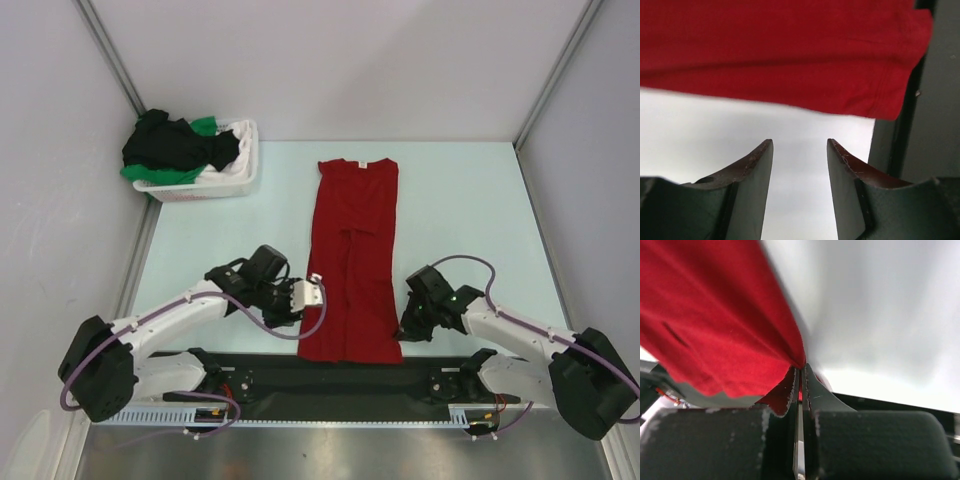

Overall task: Fold and stack the t-shirts
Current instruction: Fold the tshirt

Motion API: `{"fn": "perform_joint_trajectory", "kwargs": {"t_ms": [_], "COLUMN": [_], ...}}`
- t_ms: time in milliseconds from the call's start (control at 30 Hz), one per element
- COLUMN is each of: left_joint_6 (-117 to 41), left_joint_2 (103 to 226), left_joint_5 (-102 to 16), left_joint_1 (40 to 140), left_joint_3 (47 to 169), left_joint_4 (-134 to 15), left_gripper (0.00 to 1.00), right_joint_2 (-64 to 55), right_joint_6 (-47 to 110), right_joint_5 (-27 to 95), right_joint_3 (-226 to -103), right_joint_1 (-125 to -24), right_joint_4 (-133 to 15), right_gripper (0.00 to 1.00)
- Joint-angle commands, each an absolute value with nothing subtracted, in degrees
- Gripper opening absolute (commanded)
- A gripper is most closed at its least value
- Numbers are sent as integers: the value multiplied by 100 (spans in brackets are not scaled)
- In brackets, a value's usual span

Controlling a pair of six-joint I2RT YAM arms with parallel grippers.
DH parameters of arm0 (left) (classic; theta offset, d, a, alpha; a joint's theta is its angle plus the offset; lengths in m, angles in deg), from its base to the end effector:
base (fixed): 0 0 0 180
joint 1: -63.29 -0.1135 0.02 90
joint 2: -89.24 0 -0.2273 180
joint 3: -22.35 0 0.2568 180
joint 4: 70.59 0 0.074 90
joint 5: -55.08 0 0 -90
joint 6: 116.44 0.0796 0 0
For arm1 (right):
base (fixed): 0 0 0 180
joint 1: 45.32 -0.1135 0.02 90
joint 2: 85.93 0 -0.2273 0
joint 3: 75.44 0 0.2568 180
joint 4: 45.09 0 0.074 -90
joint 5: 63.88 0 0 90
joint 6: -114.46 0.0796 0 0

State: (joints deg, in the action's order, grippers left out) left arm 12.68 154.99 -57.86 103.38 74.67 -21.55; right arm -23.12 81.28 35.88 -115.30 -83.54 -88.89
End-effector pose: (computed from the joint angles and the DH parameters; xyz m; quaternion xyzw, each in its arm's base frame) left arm 0.1671 -0.1812 0.1305 0.6433 0.7032 -0.1951 0.2315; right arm 0.1588 0.1422 0.0755 0.1408 0.9659 0.2043 0.0741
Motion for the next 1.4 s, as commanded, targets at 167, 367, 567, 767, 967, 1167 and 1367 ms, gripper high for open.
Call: {"fn": "perform_joint_trajectory", "kwargs": {"t_ms": [167,367,567,767,967,1167,1367], "left_joint_6": [2479,3086,3657,4000,3852,3465,2859], "left_joint_2": [15823,15805,15797,15902,15981,16175,16008], "left_joint_5": [-5531,-5470,-5241,-5259,-4961,-5249,-5285], "left_joint_1": [12067,12577,12666,12674,12675,12683,12368], "left_joint_3": [7270,6795,6540,6469,6452,6583,7005], "left_joint_4": [-3211,-3449,-3089,-2606,-3087,-3414,-3036], "left_gripper": [59,63,64,65,66,8,0], "right_joint_2": [-2686,-2783,-2660,-2572,-2581,-2633,-2722], "right_joint_6": [8027,8141,8317,8264,8291,8203,7818], "right_joint_5": [3728,3790,3896,3983,4027,4264,4405], "right_joint_3": [-11365,-11356,-11312,-11312,-11277,-11408,-12127], "right_joint_1": [-8232,-8557,-8909,-8909,-8909,-8848,-8322], "right_joint_4": [-9297,-9604,-9473,-9298,-9122,-9148,-9586], "right_gripper": [22,36,36,34,23,0,0]}}
